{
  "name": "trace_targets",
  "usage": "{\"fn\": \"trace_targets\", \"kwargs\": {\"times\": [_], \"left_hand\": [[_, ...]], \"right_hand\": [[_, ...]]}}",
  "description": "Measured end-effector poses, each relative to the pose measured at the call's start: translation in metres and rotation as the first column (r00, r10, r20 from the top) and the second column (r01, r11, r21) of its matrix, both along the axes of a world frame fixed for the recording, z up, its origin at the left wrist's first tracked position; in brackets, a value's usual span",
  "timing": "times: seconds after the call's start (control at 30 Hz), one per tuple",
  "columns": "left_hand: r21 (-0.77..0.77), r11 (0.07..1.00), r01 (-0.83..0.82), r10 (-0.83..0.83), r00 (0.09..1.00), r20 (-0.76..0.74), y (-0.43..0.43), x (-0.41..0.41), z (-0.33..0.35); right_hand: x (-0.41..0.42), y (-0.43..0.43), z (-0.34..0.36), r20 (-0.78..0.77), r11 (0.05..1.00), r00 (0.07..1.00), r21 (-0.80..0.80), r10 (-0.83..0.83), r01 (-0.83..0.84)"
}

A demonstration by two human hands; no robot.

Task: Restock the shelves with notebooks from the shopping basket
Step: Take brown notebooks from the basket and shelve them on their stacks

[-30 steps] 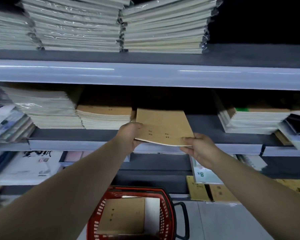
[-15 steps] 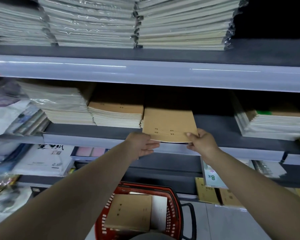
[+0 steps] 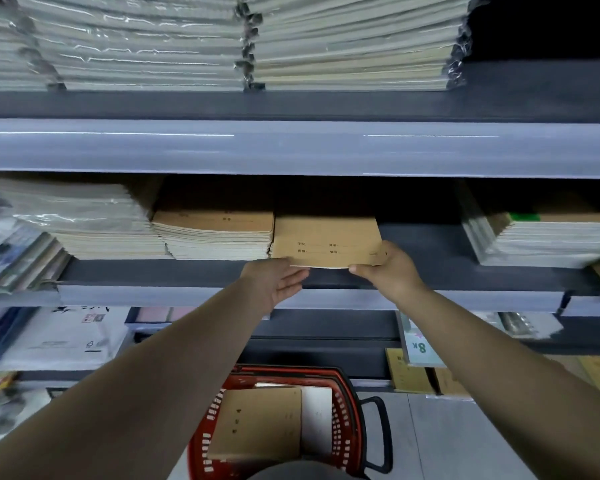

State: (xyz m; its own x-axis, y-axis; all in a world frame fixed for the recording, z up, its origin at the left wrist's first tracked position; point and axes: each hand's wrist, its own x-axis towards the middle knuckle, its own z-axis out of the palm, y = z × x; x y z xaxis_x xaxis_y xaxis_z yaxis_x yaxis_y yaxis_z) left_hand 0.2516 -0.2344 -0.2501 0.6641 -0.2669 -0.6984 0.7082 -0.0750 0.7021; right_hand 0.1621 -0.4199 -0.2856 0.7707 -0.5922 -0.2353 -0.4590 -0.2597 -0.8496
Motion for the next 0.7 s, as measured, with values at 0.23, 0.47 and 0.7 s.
{"fn": "trace_targets", "kwargs": {"times": [0.23, 0.47, 0.7], "left_hand": [[-0.038, 0.999, -0.011, 0.01, 0.999, -0.033, -0.005, 0.022, -0.006], [-0.047, 0.999, 0.005, -0.006, 1.0, -0.009, -0.014, 0.039, -0.018], [0.052, 0.999, 0.011, -0.009, 1.0, -0.03, -0.02, 0.045, -0.03]], "right_hand": [[0.02, -0.005, -0.017, -0.051, 0.994, 0.998, -0.105, -0.041, 0.036], [0.033, -0.018, -0.019, -0.123, 0.989, 0.991, -0.143, -0.06, 0.042], [0.038, -0.022, -0.024, -0.211, 0.986, 0.977, -0.165, -0.035, 0.0]]}}
